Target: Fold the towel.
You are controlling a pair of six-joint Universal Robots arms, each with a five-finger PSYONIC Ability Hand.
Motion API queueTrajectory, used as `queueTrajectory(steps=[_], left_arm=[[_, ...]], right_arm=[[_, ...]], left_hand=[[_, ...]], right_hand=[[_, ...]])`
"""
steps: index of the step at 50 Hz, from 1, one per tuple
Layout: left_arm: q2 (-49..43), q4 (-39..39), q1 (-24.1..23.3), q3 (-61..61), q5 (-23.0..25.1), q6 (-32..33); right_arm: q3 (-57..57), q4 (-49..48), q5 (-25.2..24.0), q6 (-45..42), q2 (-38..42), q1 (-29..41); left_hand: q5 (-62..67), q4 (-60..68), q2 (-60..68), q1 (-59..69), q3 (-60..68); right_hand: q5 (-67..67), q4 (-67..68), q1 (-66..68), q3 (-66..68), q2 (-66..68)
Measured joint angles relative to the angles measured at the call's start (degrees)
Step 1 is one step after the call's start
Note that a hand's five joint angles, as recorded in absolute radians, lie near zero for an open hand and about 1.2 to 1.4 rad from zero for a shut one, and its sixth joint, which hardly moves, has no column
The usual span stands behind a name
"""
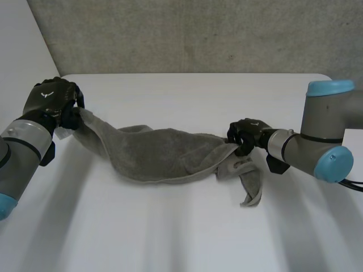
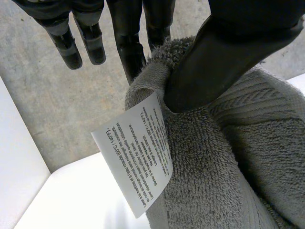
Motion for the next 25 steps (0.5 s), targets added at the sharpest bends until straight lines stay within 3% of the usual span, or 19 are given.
queueTrajectory(steps=[6, 14, 19, 25], left_arm=[[0.02, -0.06, 0.18, -0.01, 0.01, 0.02], [1.00, -0.78, 0.18, -1.06, 0.08, 0.02], [3.87, -1.39, 0.51, -3.05, 0.93, 0.21], [5.83, -1.37, 1.38, -4.98, 3.29, 0.63]], right_arm=[[2.88, 0.01, -1.10, 0.04, -7.37, -0.52], [14.74, -1.39, -5.50, -4.30, -25.56, -3.49], [21.60, 3.22, -6.79, -15.27, -33.28, -6.46], [26.11, 12.69, -4.60, -32.36, -34.86, -8.15]], left_hand=[[0.00, 0.00, 0.00, 0.00, 0.00], [0.00, 0.00, 0.00, 0.00, 0.00], [0.00, 0.00, 0.00, 0.00, 0.00], [0.00, 0.00, 0.00, 0.00, 0.00]], right_hand=[[0.01, 0.00, 0.01, 0.00, 0.09], [0.02, 0.00, 0.02, 0.00, 0.65], [0.03, 0.00, 0.02, 0.00, 0.65], [0.03, 0.00, 0.02, 0.00, 0.65]])
